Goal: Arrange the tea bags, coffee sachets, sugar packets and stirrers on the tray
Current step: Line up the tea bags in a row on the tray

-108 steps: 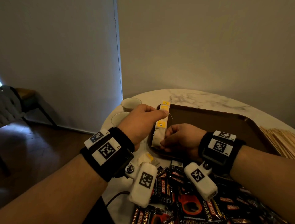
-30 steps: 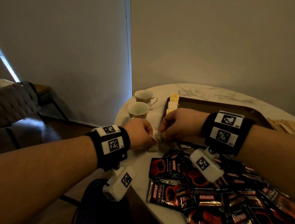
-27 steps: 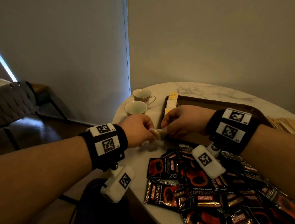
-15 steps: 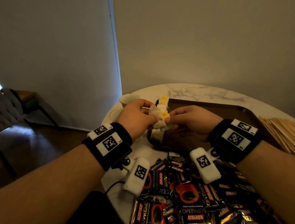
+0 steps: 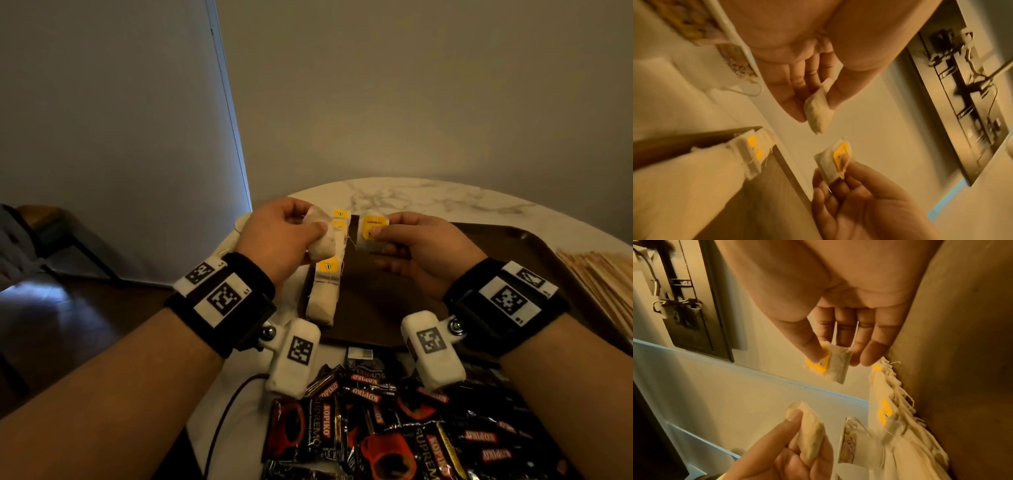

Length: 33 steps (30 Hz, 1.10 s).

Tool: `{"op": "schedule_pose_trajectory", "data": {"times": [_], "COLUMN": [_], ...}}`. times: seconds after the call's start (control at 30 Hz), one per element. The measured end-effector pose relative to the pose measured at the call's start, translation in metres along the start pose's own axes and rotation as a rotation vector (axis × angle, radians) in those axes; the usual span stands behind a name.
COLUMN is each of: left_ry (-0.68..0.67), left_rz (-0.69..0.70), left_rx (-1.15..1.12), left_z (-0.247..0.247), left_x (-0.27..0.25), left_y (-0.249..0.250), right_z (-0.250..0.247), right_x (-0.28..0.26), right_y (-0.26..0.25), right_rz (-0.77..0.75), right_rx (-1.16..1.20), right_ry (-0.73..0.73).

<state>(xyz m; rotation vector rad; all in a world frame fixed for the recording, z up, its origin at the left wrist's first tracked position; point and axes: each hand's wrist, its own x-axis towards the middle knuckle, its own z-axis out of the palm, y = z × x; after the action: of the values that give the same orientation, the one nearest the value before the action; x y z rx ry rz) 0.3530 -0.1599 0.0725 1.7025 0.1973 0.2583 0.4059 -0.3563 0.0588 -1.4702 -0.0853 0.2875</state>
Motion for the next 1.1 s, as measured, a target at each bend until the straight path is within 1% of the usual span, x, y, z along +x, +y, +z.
{"op": "schedule_pose_trajectory", "data": {"times": [0.07,0.13,0.2,0.3,0.37,0.47,0.53,0.6,0.83,0.93,1.1], "left_ry": [0.021,0.022,0.007,-0.024,-0.053,-0.081,-0.084,-0.089,-0.108,-0.112,-0.127], "left_rz": [-0.009,-0.059,-0.095,-0.11,-0.141,-0.235,-0.311,-0.345,-0.33,-0.303,-0.23], "left_rx": [0.065,0.132,0.225,0.38,0.391,0.429,0.439,0.474,0.576,0.613,0.75], "left_z": [0.002,0.006,0.012,0.026,0.032,0.04,0.044,0.047,0.049,0.05,0.051], "left_x": [0.009,0.021,0.035,0.053,0.068,0.084,0.088,0.091,0.097,0.099,0.102], "left_y": [0.008,0.017,0.024,0.029,0.024,0.015,0.011,0.008,0.003,0.0,0.002], "right_z": [-0.006,-0.011,-0.016,-0.019,-0.022,-0.027,-0.029,-0.03,-0.028,-0.028,-0.028], "right_x": [0.001,0.001,0.001,0.003,0.006,0.011,0.014,0.015,0.013,0.013,0.013], "right_y": [0.001,0.004,0.01,0.019,0.023,0.025,0.026,0.027,0.029,0.028,0.029], "right_rz": [0.012,0.038,0.08,0.143,0.171,0.195,0.207,0.219,0.263,0.271,0.266], "right_rx": [0.029,0.058,0.088,0.128,0.146,0.192,0.202,0.203,0.178,0.177,0.179], "right_ry": [0.001,0.007,0.026,0.035,0.029,0.023,0.016,0.009,-0.027,-0.036,-0.036]}}
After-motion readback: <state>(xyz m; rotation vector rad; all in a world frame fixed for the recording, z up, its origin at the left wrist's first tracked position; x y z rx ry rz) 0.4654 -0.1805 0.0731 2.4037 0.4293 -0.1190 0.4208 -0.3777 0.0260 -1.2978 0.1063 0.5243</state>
